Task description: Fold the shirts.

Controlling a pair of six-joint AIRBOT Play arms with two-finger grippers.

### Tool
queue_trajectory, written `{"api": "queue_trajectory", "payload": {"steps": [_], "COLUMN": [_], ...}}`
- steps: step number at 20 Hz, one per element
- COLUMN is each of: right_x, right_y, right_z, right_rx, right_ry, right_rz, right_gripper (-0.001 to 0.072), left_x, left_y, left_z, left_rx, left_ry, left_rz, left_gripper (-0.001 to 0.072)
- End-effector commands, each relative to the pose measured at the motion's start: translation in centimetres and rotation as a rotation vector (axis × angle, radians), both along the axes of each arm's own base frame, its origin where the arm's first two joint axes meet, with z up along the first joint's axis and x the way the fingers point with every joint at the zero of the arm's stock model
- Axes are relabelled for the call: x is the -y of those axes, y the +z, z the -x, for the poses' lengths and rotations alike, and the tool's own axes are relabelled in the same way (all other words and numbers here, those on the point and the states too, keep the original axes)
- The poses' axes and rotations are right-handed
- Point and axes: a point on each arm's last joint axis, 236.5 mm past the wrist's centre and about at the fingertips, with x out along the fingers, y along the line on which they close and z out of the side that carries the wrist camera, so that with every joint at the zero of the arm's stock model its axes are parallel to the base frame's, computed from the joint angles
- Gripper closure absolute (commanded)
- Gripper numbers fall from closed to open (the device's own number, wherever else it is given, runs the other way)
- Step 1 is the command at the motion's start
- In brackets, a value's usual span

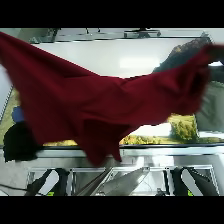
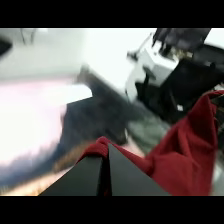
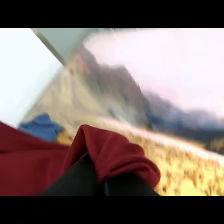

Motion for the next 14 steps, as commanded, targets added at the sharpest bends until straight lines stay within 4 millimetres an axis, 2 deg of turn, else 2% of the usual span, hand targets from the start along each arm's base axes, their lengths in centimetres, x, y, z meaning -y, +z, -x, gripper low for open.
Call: {"api": "queue_trajectory", "payload": {"steps": [1,3,4,5,6,7,8,9,10,11,13,14], "right_x": [-0.8,-0.9,-0.6,-0.2,0.0,0.1,0.3,0.6,1.0,1.6,3.5,5.1], "right_y": [-16.7,-26.4,-31.0,-34.5,-37.2,-38.8,-39.7,-39.6,-38.5,-36.8,-33.0,-31.6], "right_z": [-4.5,-5.9,-6.3,-6.7,-7.1,-7.6,-8.2,-9.2,-10.2,-11.2,-12.7,-13.0], "right_rx": [-0.312,-0.487,-0.571,-0.63,-0.678,-0.702,-0.717,-0.717,-0.7,-0.668,-0.599,-0.578], "right_ry": [-0.06,-0.127,-0.165,-0.179,-0.183,-0.175,-0.17,-0.163,-0.149,-0.14,-0.118,-0.123], "right_rz": [0.103,0.085,0.088,0.1,0.1,0.096,0.095,0.089,0.08,0.072,0.077,0.094], "right_gripper": [0.069,0.069,0.069,0.069,0.069,0.0689,0.0678,0.0544,0.0284,0.0156,0.0145,0.0146], "left_x": [3.2,5.3,5.9,6.3,6.6,6.7,6.6,6.2,5.6,4.8,2.8,1.9], "left_y": [-18.9,-29.6,-34.1,-38.3,-41.2,-43.0,-43.9,-44.2,-43.7,-42.8,-40.0,-38.8], "left_z": [-7.3,-10.4,-11.6,-12.8,-13.5,-14.0,-14.5,-15.0,-15.4,-15.8,-16.3,-16.1], "left_rx": [-0.4,-0.614,-0.695,-0.77,-0.829,-0.883,-0.938,-0.996,-1.027,-1.053,-1.056,-1.053], "left_ry": [-0.093,-0.146,-0.165,-0.186,-0.227,-0.262,-0.29,-0.306,-0.324,-0.322,-0.291,-0.267], "left_rz": [-0.166,-0.197,-0.2,-0.201,-0.189,-0.174,-0.153,-0.133,-0.127,-0.119,-0.108,-0.098], "left_gripper": [0.0686,0.0687,0.069,0.069,0.0689,0.064,0.0411,0.041,0.041,0.041,0.0412,0.0412]}}
